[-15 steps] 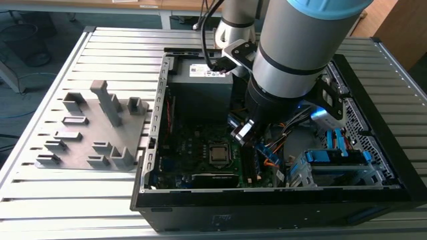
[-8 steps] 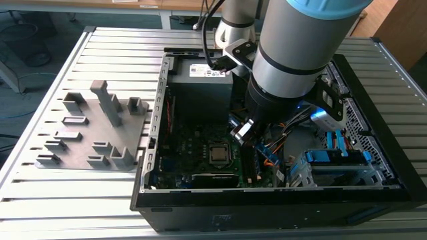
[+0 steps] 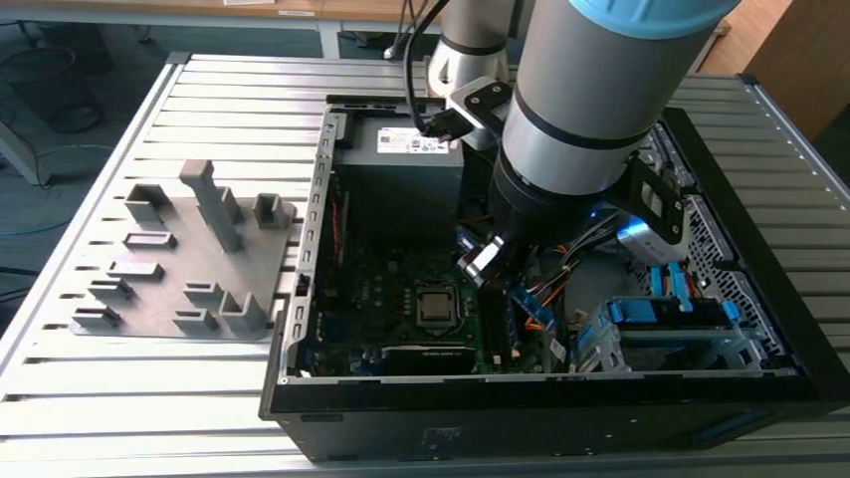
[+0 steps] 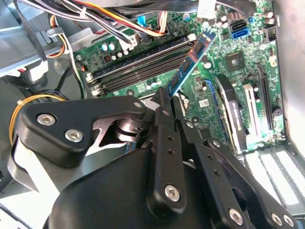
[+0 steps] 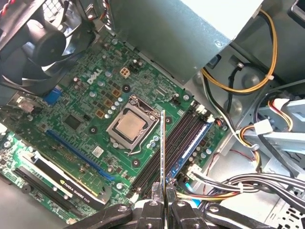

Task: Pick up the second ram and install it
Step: 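Insert the second ram into the second slot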

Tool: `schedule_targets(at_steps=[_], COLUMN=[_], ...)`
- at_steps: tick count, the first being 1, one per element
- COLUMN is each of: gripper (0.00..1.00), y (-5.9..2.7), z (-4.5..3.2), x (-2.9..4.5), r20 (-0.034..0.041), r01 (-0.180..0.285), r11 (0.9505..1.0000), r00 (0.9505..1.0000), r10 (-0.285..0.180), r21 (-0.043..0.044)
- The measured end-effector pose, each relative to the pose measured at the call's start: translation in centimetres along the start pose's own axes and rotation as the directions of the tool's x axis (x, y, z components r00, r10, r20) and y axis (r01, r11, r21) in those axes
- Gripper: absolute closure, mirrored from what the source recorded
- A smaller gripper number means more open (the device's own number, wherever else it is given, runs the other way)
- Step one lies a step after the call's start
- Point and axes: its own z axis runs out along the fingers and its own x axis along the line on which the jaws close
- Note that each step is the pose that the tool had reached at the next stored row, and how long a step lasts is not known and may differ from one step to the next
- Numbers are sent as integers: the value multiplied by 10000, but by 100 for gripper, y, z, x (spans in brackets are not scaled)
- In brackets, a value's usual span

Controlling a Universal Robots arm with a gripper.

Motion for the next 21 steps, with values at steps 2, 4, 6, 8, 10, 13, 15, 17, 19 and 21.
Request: schedule_targets(at_steps=[2,4,6,8,10,13,15,17,19,21], gripper=[86,86,86,86,86,86,86,86,86,86], y=[0,0,0,0,0,0,0,0,0,0], z=[0,0,0,0,0,0,0,0,0,0], x=[0,0,0,0,0,0,0,0,0,0], r20=[6,14,21,28,34,45,53,60,66,73], r01=[-97,-198,-294,-384,-475,-609,-705,-791,-878,-961], r11=[10000,9998,9996,9993,9989,9981,9975,9968,9961,9953], r00=[10000,9998,9996,9993,9989,9981,9975,9968,9961,9953], r10=[97,198,294,384,475,609,704,791,878,961], r21=[8,16,24,32,39,50,57,64,71,77])
